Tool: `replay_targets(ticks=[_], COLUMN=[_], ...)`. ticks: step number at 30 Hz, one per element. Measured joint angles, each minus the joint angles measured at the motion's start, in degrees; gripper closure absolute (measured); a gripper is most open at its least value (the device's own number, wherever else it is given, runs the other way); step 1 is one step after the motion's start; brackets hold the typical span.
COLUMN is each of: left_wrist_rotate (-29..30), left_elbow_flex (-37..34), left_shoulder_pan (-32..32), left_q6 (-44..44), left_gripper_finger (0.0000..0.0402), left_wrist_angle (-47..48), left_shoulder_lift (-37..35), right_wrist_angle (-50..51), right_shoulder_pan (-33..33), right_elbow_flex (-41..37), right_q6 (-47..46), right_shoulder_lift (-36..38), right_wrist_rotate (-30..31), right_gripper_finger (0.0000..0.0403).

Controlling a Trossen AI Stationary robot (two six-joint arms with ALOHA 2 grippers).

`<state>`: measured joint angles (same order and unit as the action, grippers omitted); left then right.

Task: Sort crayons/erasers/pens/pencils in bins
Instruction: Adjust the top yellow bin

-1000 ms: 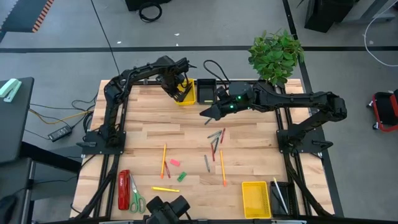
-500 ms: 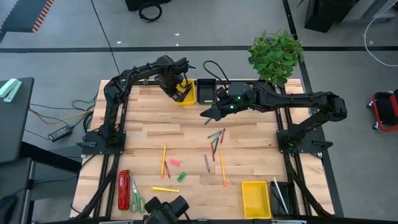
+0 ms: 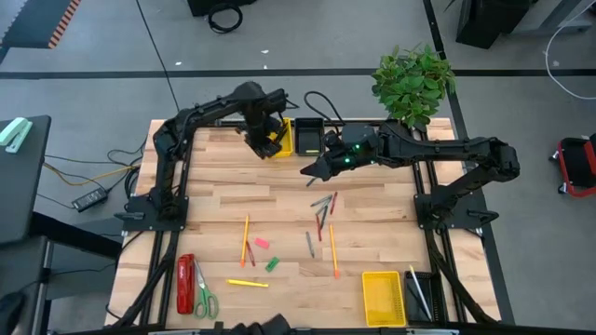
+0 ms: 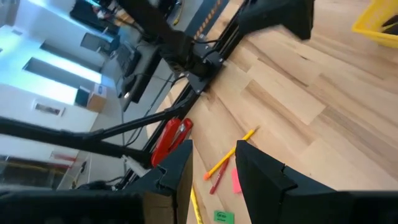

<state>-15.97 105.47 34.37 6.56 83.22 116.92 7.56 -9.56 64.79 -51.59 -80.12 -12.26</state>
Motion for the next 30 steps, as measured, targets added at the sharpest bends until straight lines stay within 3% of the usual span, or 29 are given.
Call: replay_targets(ticks=[6, 9, 20, 30], left_wrist_rotate=[1.18, 1.35, 3.81, 11.68], left_elbow_flex=[0.0, 0.02, -0.14, -0.15], left_shoulder_pan=[-3.38, -4.21, -5.76, -2.46], left_q6=[19.33, 23.91, 27.17, 30.26], left_gripper_finger=[0.0316, 0.0316, 0.0308, 0.0308], left_wrist_angle=[-12.32, -14.14, -11.49, -12.95], left_shoulder_lift=[0.46, 0.46, 5.39, 7.87], right_wrist_angle=[4.21, 7.5, 12.51, 12.51], right_shoulder_pan=[-0.07, -0.04, -0.07, -0.04], right_elbow_flex=[0.0, 0.0, 0.0, 0.0], right_q6=[-6.66, -9.08, -10.25, -7.93], right_shoulder_lift=[0.0, 0.0, 0.0, 0.0], right_wrist_rotate=[3.82, 4.05, 4.12, 4.1], right_gripper_finger=[0.0276, 0.0276, 0.0276, 0.0276])
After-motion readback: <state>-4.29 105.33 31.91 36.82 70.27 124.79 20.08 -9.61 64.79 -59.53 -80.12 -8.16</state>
